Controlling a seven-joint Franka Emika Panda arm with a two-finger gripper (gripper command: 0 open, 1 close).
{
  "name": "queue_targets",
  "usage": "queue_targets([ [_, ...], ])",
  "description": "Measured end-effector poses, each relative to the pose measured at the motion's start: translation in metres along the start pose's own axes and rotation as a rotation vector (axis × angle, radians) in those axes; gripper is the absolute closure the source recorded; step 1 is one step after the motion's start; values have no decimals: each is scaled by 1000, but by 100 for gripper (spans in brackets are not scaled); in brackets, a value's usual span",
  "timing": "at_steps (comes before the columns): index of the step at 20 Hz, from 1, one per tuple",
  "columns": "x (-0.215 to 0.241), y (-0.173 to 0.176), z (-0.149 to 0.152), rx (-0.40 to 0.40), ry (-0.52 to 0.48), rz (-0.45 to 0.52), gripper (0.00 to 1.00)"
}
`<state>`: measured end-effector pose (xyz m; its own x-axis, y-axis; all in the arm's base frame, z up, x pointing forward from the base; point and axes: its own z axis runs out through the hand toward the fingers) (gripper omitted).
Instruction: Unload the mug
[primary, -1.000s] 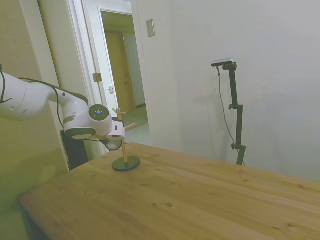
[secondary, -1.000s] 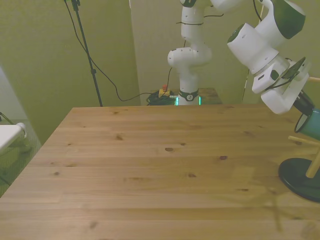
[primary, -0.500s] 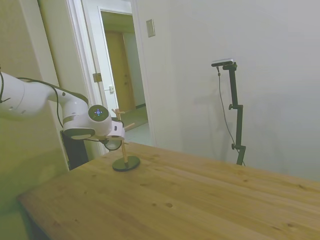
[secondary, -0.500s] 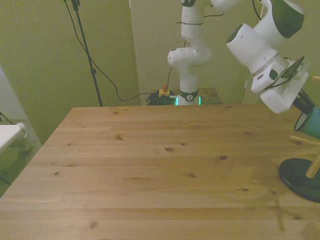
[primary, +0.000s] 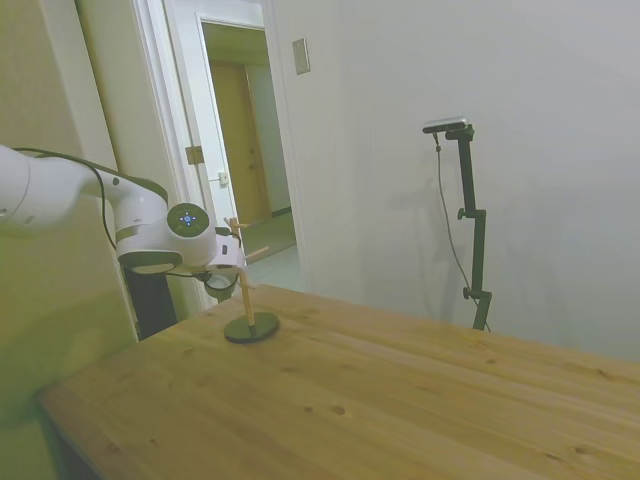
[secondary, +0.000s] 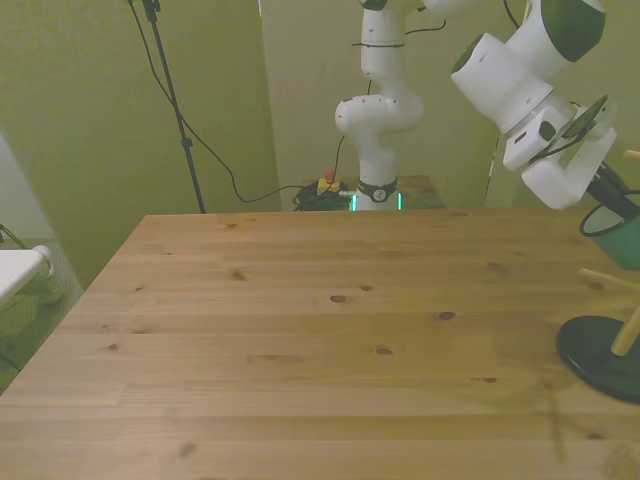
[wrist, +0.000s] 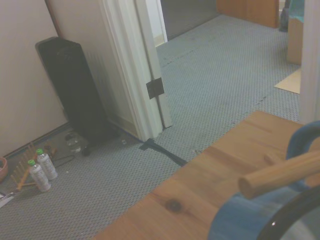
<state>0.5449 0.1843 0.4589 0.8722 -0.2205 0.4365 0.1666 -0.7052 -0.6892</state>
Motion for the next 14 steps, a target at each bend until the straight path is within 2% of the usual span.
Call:
queue_targets([
  [14,-23,-20,-6,45,-38,-28,100],
])
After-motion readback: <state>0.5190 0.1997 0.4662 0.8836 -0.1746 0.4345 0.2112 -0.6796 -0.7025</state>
